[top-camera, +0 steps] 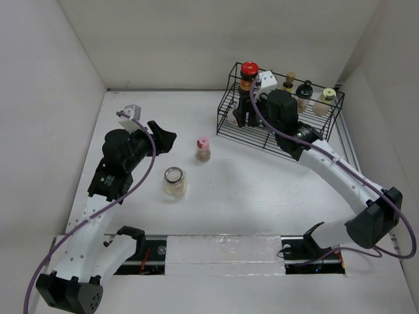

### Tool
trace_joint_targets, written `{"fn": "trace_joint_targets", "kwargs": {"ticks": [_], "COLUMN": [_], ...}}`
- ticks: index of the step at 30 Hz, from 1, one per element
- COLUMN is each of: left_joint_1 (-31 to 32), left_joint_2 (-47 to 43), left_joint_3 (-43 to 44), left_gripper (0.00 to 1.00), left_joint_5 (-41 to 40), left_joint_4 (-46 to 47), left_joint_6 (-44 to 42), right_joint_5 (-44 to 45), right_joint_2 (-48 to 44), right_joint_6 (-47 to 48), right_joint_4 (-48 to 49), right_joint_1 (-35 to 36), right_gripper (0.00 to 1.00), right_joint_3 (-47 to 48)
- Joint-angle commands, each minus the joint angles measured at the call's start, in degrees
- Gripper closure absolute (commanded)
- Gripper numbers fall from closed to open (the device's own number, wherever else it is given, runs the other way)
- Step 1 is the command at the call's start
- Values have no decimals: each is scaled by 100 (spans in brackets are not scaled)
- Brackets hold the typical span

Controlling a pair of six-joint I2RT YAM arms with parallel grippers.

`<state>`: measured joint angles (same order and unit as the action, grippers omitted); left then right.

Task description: Organize the condiment bottles

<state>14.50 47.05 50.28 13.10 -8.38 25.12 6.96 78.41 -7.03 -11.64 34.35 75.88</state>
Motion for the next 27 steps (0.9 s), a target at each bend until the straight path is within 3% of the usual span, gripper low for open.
{"fn": "trace_joint_targets", "kwargs": {"ticks": [1,12,20,27], "left_joint_1": [-26,-26,-26,-26], "left_joint_2": [-55,-3,50,50], "left_joint_3": [78,78,78,78], "left_gripper": [42,42,42,42], "left_joint_5": [78,78,78,78], "left_joint_4": [267,267,267,267], "left_joint_6": [-16,-16,-16,-16], "right_joint_5": [-213,-28,95,384], "right_joint_2": [139,1158,2203,2512], "right_joint_6": [70,246,421,527], "right_joint_4": [935,935,1041,909], "right_joint_1": [-252,-859,-921,-868], "right_gripper": [40,40,41,38], "right_joint_3": [612,1482,2150,2203]}}
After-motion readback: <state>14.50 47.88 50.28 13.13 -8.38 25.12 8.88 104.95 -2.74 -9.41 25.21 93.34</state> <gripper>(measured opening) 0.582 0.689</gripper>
